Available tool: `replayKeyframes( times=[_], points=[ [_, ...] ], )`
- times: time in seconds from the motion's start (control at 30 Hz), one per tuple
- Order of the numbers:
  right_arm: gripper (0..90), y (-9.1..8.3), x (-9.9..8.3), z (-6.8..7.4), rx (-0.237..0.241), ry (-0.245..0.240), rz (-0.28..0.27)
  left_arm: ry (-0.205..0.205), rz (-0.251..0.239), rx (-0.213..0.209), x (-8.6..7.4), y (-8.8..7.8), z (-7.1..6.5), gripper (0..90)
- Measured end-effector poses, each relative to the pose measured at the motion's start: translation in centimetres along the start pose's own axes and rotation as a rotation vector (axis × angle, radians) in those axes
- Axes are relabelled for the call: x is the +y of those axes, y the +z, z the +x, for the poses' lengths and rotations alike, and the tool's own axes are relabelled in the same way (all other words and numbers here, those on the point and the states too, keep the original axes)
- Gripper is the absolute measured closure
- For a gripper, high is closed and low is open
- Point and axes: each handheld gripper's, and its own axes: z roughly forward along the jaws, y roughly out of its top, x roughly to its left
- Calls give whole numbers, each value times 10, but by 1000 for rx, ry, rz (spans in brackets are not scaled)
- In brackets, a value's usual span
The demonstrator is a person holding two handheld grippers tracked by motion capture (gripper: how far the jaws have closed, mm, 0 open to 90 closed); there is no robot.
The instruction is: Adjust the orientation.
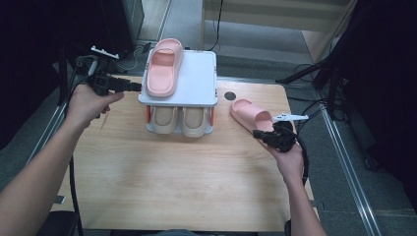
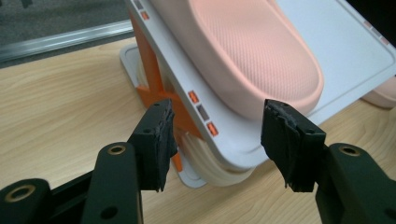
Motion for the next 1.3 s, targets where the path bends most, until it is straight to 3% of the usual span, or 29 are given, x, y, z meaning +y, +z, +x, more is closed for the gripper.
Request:
replayKeyframes(
  times=[0.03, 0.2, 0.33, 0.67, 0.83, 1.1, 1.3],
  points=[
    [900, 0, 0, -9, -21, 15, 0, -4, 0, -7, -5, -1, 0, 433],
    [900, 1, -2, -29, -49, 62, -6, 5, 3, -14, -19, -6, -1, 423],
    [900, 5, -3, -39, -71, 73, 1, 21, 5, -10, -28, -7, -3, 416],
    [900, 22, -1, -63, -102, 118, 32, 13, -10, -38, -52, -4, -9, 405],
    [900, 31, 2, -67, -116, 126, 49, -6, -33, -48, -66, -2, -9, 403],
    [900, 41, 7, -63, -118, 113, 70, -26, -25, -43, -94, 7, 0, 401],
    [900, 46, 8, -62, -119, 116, 82, -12, -28, -28, -113, 11, 0, 398]
  ],
)
